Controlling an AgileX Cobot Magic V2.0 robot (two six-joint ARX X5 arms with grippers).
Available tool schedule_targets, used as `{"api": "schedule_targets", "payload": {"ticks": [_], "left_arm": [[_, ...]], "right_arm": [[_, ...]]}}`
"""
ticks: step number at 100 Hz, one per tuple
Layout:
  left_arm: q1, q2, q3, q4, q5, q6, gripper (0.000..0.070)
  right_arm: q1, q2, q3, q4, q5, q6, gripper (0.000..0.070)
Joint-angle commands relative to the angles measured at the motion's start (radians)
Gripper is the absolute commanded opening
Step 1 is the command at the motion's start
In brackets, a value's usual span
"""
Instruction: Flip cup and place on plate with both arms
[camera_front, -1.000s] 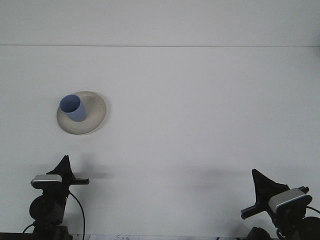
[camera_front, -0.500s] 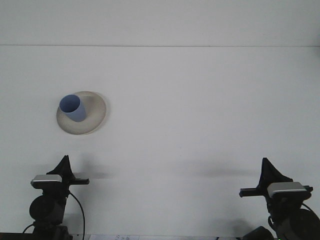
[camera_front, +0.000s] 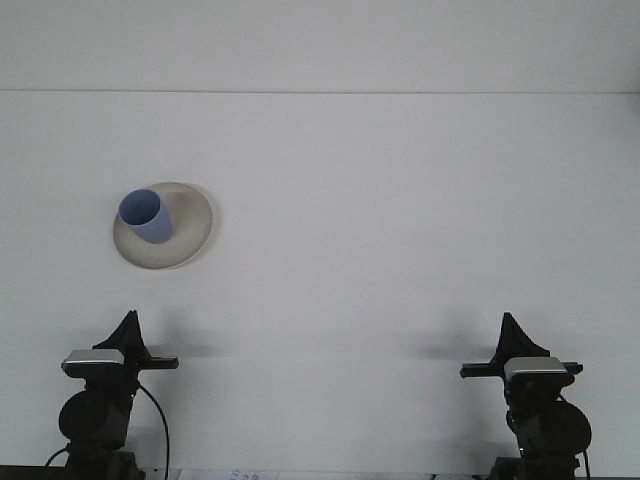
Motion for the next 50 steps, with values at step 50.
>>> {"api": "schedule_targets", "payload": {"ticks": [50], "left_arm": [[0.001,-0.001,-0.019,0.015,-0.004,0.002,0.0015]], "right_arm": [[0.000,-0.005,-0.069,0.020,0.016,0.023,0.0007]]}}
